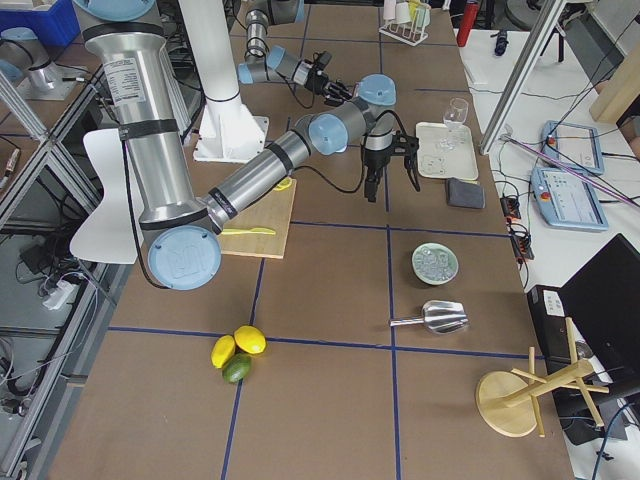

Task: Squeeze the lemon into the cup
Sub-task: 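Lower the metal rod into the blue cup and stir with the left gripper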

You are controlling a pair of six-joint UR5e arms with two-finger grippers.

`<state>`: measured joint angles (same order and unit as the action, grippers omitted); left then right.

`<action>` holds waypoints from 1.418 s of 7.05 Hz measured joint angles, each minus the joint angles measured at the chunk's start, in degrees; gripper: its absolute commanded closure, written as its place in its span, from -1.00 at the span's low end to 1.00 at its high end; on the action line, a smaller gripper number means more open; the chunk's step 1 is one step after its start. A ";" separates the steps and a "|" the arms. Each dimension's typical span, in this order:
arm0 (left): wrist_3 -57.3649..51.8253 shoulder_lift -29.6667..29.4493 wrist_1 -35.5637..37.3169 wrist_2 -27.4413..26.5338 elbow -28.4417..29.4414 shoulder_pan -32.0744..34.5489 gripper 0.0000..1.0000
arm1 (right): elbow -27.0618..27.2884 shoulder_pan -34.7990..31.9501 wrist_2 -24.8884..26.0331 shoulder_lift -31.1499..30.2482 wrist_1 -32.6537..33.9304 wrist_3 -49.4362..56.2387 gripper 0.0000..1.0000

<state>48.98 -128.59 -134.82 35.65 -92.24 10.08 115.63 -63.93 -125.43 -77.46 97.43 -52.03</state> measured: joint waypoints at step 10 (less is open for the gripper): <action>1.03 0.15 -1.76 1.25 3.38 -1.45 1.00 | -0.01 -0.05 -0.07 -0.19 -0.05 0.00 -1.00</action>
<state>50.01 -128.44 -136.58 36.90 -88.86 8.63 115.62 -63.98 -125.51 -77.65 97.38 -52.03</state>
